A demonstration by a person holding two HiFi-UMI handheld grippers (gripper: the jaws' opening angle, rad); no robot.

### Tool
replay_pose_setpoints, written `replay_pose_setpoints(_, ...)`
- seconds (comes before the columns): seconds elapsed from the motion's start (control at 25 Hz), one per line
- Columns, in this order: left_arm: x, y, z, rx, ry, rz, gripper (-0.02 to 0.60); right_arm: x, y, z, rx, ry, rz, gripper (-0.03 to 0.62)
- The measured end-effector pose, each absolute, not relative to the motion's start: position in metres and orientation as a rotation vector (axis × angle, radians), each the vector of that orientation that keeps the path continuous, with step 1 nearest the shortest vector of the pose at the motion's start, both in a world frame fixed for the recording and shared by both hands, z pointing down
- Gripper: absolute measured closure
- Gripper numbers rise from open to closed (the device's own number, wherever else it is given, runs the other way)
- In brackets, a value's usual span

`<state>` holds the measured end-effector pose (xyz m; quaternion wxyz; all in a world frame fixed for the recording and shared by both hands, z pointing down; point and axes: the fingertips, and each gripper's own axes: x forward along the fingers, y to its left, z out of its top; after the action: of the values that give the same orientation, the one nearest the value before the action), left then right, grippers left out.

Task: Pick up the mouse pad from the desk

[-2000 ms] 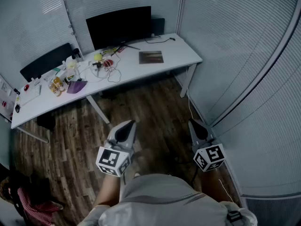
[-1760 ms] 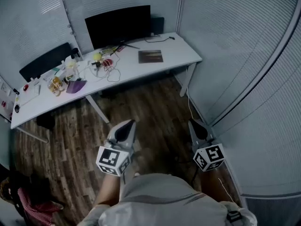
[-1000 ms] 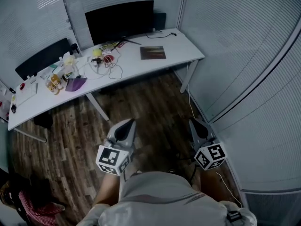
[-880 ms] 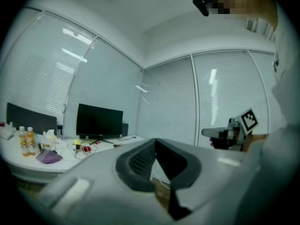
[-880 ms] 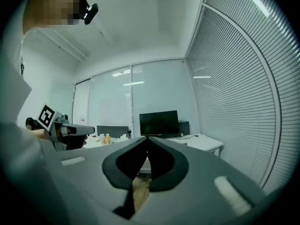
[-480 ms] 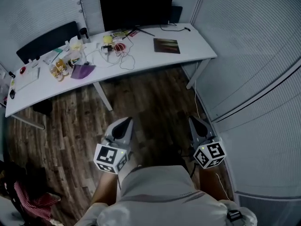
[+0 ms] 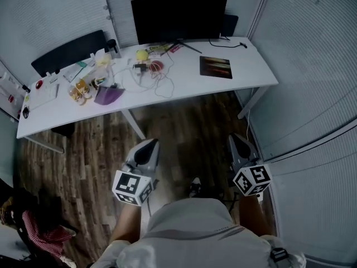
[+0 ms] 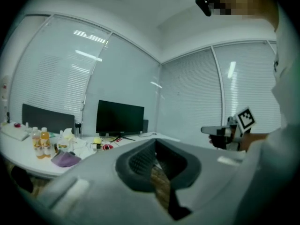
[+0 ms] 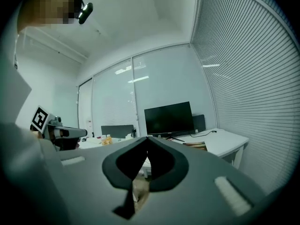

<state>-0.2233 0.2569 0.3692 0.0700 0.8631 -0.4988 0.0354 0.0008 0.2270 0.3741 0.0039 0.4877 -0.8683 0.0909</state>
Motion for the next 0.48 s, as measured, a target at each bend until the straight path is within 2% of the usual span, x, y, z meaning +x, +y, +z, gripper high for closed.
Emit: replay_pose_setpoints(0.48, -0.119, 0.085, 0.362, 2.627, -1.481, 0.202, 0.58, 0.112, 0.053, 0.393, 1.61, -2.701, 0.433, 0.591)
